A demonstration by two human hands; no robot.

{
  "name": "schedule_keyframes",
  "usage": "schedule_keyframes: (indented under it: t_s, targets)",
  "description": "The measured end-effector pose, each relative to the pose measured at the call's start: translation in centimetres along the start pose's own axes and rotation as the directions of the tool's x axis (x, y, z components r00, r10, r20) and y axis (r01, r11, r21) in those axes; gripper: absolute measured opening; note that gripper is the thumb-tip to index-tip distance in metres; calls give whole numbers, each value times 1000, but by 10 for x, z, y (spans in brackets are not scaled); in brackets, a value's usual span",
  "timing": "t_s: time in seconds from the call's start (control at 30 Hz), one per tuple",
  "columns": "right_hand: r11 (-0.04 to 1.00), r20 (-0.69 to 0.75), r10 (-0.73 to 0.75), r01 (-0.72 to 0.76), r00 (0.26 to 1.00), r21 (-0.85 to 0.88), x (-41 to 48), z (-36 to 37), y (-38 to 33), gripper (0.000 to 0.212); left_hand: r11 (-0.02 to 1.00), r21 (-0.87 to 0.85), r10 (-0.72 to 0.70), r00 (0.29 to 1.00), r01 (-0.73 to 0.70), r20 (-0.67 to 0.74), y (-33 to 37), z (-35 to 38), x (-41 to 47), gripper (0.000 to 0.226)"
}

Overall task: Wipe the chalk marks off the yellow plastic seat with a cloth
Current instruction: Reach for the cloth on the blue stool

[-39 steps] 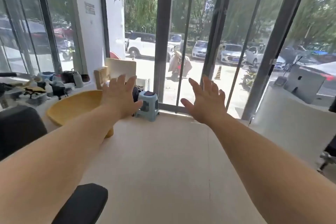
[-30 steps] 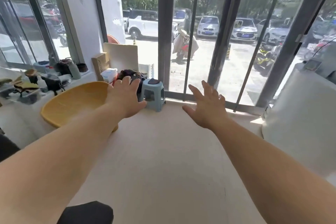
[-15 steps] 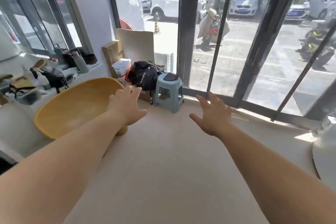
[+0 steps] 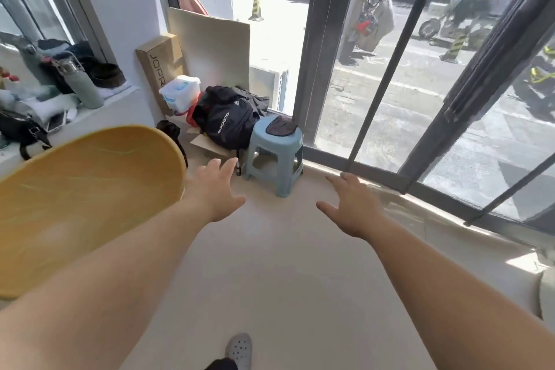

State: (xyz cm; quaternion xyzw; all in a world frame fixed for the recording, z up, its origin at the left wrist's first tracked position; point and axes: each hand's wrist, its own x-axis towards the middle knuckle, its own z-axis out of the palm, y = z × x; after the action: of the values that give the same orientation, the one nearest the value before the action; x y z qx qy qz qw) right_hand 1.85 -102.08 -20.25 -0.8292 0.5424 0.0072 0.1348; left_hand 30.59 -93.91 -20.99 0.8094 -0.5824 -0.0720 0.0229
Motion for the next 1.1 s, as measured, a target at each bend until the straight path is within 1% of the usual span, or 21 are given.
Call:
schedule_keyframes:
  t_s: [0.07,0.13,0.3,0.4,0.5,0.57,0.7,0.83,0.97,1.1]
  targets:
    - [1000,64,12,-11,998,-15,47,2,2,74,1000,-2,4,998,-4,60,-7,2,52,88]
    - [999,102,35,-34,994,-16,91,1,5,74,1000,-4,9,996,-9,89,-12,1,102,88]
    - [997,122,70,-71,990,7,209,-7,29,75,999,-5,46,993,-46,110,-1,3,230,87]
    - [997,145,61,-66,987,28,294,-5,52,75,999,3,38,991,-39,126,11,17,309,86]
    - [998,169,41,-49,985,42,382,-1,74,76,1000,-6,-15,986,16,164,23,35,381,82]
    - [998,219,27,-40,975,52,435,0,88,76,998,-9,-59,973,63,222,33,46,423,81]
    - [999,308,-10,-5,951,49,527,-5,104,75,996,20,-86,941,84,328,48,60,493,79]
    - [997,348,-42,19,937,69,615,-5,106,73,991,-40,-106,935,127,340,52,67,569,76]
    - [999,417,-23,5,908,44,702,16,106,73,987,-77,-99,916,139,388,40,88,657,71]
    - [996,451,60,-84,890,34,793,46,105,72,960,-173,-119,884,218,453,18,126,752,71]
